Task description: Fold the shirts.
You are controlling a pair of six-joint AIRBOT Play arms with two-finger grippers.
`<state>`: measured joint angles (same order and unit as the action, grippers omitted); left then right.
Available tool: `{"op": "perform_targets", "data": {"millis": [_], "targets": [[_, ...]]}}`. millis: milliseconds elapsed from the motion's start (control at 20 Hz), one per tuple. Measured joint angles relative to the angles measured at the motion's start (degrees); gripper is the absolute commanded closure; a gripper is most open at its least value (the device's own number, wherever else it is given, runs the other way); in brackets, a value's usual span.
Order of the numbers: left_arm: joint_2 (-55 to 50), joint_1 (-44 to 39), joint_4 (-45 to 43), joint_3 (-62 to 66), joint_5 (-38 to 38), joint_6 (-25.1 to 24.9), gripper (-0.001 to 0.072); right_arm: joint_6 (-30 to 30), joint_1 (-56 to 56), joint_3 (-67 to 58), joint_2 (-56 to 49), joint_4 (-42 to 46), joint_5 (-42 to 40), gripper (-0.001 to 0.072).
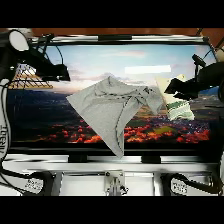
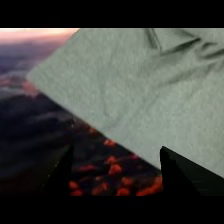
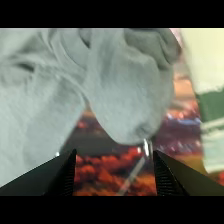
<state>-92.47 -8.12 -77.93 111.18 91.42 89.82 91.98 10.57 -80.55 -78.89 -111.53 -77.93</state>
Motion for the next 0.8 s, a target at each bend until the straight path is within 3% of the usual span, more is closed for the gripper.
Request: {"op": "perform_targets", "data": {"millis": [100,200,500,800], "targets": [[5.53,0.9,1.66,-8.5,1.2,-0.07,0.0061,2.08,2.29,-0.11,0.0,-0.17,-3.76,0.0128],[11.89,0.5,5.14,-21.22,-1.55,0.87,0.0006,3.45,3.23,0.42,-0.04,-0.5,-5.66,0.0128],[25.53,-6.29,19.26,-59.56,-22.51,5.86,0.0006,5.62,1.6,3.06,-0.07,-1.46,-3.74,0.0128],[25.79,-17.53,32.44,-72.78,-42.36,8.04,0.0008,6.16,-0.55,4.11,-0.09,-0.98,-0.46,0.0128]]}}
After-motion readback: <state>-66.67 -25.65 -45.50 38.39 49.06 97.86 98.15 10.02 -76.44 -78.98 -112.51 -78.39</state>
